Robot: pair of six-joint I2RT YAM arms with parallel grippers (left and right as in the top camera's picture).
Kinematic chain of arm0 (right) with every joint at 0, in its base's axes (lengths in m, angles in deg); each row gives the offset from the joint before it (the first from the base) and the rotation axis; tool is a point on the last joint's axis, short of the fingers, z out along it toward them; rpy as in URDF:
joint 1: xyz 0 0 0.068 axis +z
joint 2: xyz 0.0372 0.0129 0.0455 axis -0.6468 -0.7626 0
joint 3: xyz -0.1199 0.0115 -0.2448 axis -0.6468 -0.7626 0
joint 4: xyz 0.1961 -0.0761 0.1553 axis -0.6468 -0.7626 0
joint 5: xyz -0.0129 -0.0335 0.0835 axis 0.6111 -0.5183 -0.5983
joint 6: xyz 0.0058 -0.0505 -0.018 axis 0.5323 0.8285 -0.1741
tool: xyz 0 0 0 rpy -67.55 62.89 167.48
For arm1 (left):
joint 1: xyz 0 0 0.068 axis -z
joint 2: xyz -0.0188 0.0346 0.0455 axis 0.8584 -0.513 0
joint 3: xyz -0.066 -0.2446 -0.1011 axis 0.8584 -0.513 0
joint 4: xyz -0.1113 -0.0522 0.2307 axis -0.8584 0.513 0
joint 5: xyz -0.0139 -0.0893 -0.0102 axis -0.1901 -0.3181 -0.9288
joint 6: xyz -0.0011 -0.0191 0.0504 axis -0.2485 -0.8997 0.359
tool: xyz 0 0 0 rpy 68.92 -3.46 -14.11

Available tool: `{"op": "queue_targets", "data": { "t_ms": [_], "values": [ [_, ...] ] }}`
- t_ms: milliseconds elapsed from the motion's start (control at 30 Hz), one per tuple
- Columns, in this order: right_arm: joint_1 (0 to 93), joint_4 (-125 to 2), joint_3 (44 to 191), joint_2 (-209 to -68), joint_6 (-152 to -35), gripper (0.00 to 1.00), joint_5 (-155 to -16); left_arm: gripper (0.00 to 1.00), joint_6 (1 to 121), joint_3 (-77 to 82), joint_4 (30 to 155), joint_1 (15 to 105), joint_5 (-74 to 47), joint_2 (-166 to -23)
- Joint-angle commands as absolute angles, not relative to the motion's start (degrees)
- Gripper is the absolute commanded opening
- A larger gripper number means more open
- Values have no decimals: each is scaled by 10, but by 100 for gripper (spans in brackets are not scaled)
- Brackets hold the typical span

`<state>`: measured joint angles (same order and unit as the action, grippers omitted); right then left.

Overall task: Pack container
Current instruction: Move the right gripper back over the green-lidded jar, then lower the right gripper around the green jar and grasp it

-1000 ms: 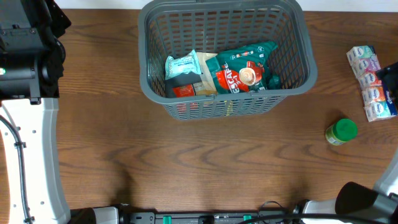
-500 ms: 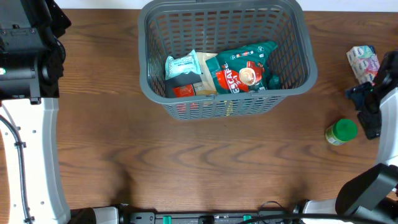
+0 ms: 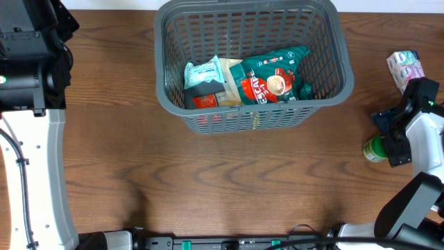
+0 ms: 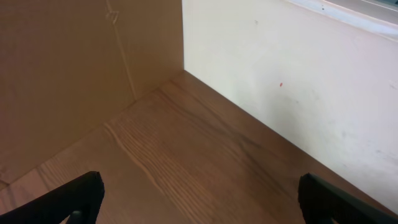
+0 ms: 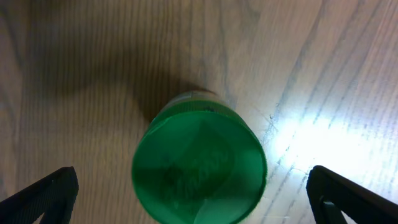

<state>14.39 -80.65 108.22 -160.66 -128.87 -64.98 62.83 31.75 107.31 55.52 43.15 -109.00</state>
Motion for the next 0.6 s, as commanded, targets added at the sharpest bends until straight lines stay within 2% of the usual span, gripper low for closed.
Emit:
{"op": "queue_targets", "data": {
  "t_ms": [0,567],
  "values": [
    [132,-794,1064,-1607,-1311,99,-651,98,629,318,1075,553,442,-1090],
    [88,-722,1027,-1610,-1286,99,-684,99,629,318,1074,553,442,-1090]
  ]
}}
